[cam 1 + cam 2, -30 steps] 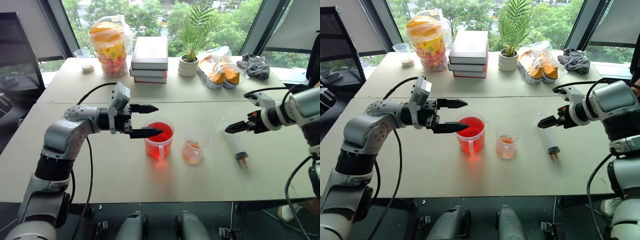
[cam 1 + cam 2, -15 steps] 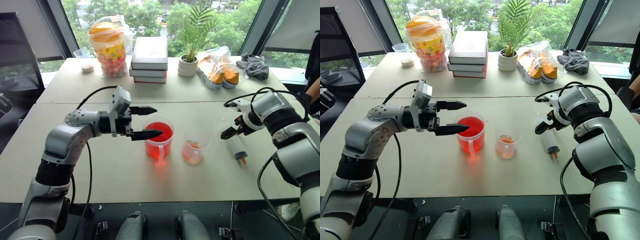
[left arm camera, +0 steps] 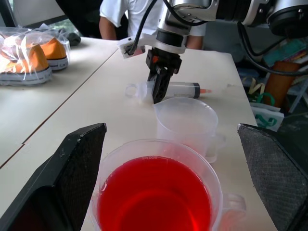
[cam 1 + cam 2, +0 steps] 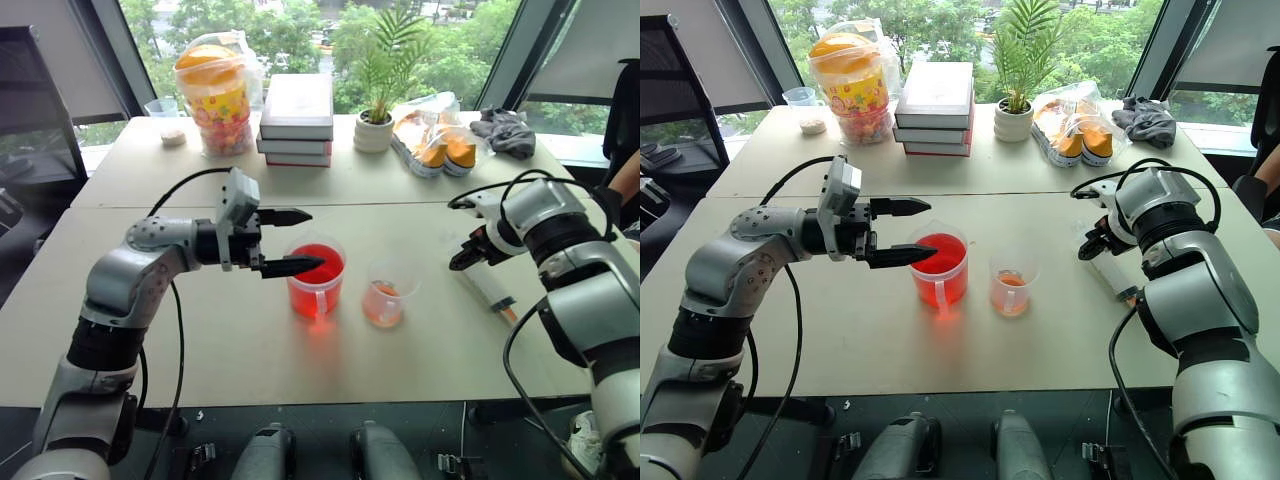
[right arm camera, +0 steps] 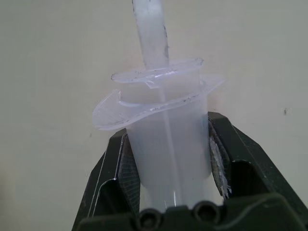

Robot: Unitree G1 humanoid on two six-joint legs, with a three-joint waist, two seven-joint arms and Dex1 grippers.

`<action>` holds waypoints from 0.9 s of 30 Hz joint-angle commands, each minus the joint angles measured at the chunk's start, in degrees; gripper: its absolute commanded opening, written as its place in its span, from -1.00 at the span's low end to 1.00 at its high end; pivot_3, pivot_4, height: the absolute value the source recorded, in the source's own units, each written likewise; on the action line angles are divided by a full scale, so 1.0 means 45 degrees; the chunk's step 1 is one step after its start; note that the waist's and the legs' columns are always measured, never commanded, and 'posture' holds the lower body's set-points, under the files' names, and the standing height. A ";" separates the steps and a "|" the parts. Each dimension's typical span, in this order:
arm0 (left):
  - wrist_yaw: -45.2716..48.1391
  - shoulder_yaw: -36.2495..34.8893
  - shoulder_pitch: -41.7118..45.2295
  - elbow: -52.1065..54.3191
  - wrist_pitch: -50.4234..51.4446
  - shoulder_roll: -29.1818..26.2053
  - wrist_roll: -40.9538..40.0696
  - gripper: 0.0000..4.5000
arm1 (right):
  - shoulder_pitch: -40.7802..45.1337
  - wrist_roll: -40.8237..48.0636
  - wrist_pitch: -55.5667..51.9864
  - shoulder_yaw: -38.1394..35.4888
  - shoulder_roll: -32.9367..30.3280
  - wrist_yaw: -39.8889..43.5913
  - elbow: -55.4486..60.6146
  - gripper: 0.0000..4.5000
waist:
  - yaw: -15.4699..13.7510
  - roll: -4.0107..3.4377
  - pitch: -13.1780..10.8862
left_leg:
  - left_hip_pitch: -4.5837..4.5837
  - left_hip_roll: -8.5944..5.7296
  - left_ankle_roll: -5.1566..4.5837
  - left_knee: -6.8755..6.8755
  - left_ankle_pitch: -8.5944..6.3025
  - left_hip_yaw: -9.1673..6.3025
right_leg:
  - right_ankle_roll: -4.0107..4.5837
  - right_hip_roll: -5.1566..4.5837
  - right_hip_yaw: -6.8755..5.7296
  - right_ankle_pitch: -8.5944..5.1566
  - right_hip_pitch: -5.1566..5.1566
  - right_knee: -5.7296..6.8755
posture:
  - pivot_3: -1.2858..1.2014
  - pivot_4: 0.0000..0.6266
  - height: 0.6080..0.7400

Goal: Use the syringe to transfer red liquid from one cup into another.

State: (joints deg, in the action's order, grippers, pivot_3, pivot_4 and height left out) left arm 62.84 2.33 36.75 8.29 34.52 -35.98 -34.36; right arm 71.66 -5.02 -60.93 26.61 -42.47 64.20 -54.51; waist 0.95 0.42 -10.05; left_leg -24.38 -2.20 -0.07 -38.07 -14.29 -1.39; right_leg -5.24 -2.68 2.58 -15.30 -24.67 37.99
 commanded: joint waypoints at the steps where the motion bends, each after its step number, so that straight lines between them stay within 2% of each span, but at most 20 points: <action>1: 0.0257 -0.0531 0.0438 -0.0153 -0.0199 -0.0354 -0.0046 1.00 | 0.0294 0.0800 0.0214 -0.2155 -0.1169 -0.0282 0.3057 -0.29 | -0.0030 -0.0004 -0.0002 | -0.0001 0.0000 0.0000 0.0006 0.0000 0.0000 | 0.0000 0.0000 0.0000 0.0000 -0.0003 0.0000 | 0.03 -0.52 1.00; 3: 0.0365 -0.0613 0.0585 -0.0342 -0.0204 -0.0517 -0.0014 1.00 | -0.0034 0.1572 -0.0207 -0.3520 -0.1517 -0.0428 0.5216 -0.29 | -0.0038 -0.0008 -0.0002 | -0.0005 0.0000 0.0000 0.0024 0.0000 0.0000 | 0.0001 0.0001 -0.0004 -0.0001 -0.0013 -0.0003 | 0.03 -0.52 1.00; 5: 0.0485 -0.0683 0.0825 -0.0583 -0.0170 -0.0661 -0.0039 1.00 | -0.0375 0.2623 -0.0281 -0.5553 -0.1251 -0.1012 0.7205 -0.29 | -0.0011 -0.0008 -0.0002 | -0.0008 0.0002 0.0000 0.0026 -0.0001 -0.0005 | 0.0000 0.0001 -0.0011 -0.0001 -0.0013 -0.0005 | 0.03 -0.52 1.00; 7: 0.0649 -0.0807 0.1129 -0.0964 -0.0162 -0.0836 -0.0053 1.00 | -0.0701 0.3783 -0.0045 -0.7461 -0.0544 -0.1569 0.9254 -0.29 | 0.0017 -0.0006 -0.0001 | -0.0005 0.0004 0.0000 0.0025 -0.0001 -0.0004 | 0.0000 0.0003 -0.0007 0.0000 -0.0008 -0.0004 | 0.03 -0.52 1.00; 9: 0.0734 -0.0850 0.1544 -0.1303 -0.0062 -0.0955 -0.0056 1.00 | -0.1013 0.5183 0.0714 -0.9351 0.0763 -0.2284 1.1145 -0.29 | 0.0041 -0.0006 -0.0001 | -0.0001 0.0006 0.0000 0.0023 0.0000 -0.0004 | -0.0001 0.0005 -0.0005 0.0000 -0.0006 0.0003 | 0.03 -0.52 1.00; 11: 0.0942 -0.0954 0.1838 -0.1571 0.0059 -0.1174 -0.0143 1.00 | -0.1235 0.6213 0.0477 -1.0301 0.1894 -0.3037 1.2502 -0.29 | 0.0013 -0.0005 -0.0001 | 0.0003 0.0009 -0.0001 0.0018 0.0000 -0.0008 | -0.0001 0.0007 -0.0008 0.0000 -0.0003 0.0018 | 0.03 -0.52 1.00; 16: 0.1461 -0.0951 0.2334 -0.2105 0.0135 -0.1630 -0.0059 1.00 | -0.2633 0.8705 0.0923 -1.0860 0.4213 -0.3781 1.5127 -0.29 | -0.0038 0.0012 0.0010 | 0.0001 0.0005 -0.0001 0.0011 0.0001 -0.0021 | -0.0002 -0.0005 -0.0019 0.0001 0.0009 0.0013 | 0.03 -0.52 1.00; 19: 0.1622 -0.0962 0.2672 -0.2395 0.0297 -0.1740 -0.0072 1.00 | -0.3917 0.9674 0.1401 -1.0397 0.4861 -0.3535 1.5999 -0.29 | -0.0079 0.0013 0.0010 | 0.0000 -0.0001 -0.0002 0.0001 0.0001 -0.0024 | -0.0002 -0.0012 -0.0023 0.0001 0.0012 0.0016 | 0.03 -0.52 1.00; 22: 0.1853 -0.1022 0.2898 -0.2497 0.0534 -0.1930 -0.0166 1.00 | -0.5189 0.9758 0.2413 -0.9383 0.5244 -0.3299 1.6483 -0.29 | -0.0014 0.0022 0.0016 | 0.0001 -0.0002 -0.0002 -0.0002 0.0001 -0.0027 | -0.0002 -0.0012 -0.0027 0.0001 0.0016 0.0013 | 0.03 -0.52 1.00; 27: 0.2201 -0.0909 0.3509 -0.2650 0.0950 -0.1806 -0.0368 1.00 | -0.7342 0.8584 0.5061 -0.7140 0.5668 -0.2724 1.5998 -0.29 | 0.0044 0.0021 0.0015 | 0.0004 0.0002 -0.0002 -0.0002 0.0002 -0.0022 | -0.0002 0.0004 -0.0026 0.0000 0.0011 0.0023 | 0.03 -0.52 1.00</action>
State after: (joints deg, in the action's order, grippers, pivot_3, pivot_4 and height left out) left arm 71.90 -0.82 51.10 -4.49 38.40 -43.83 -34.78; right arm 38.30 34.55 -42.64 -7.16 -17.55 51.41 17.22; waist 1.15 0.52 -9.98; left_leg -24.35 -2.20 -0.08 -38.08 -14.28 -1.49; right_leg -5.25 -2.65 2.46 -15.30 -24.62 38.11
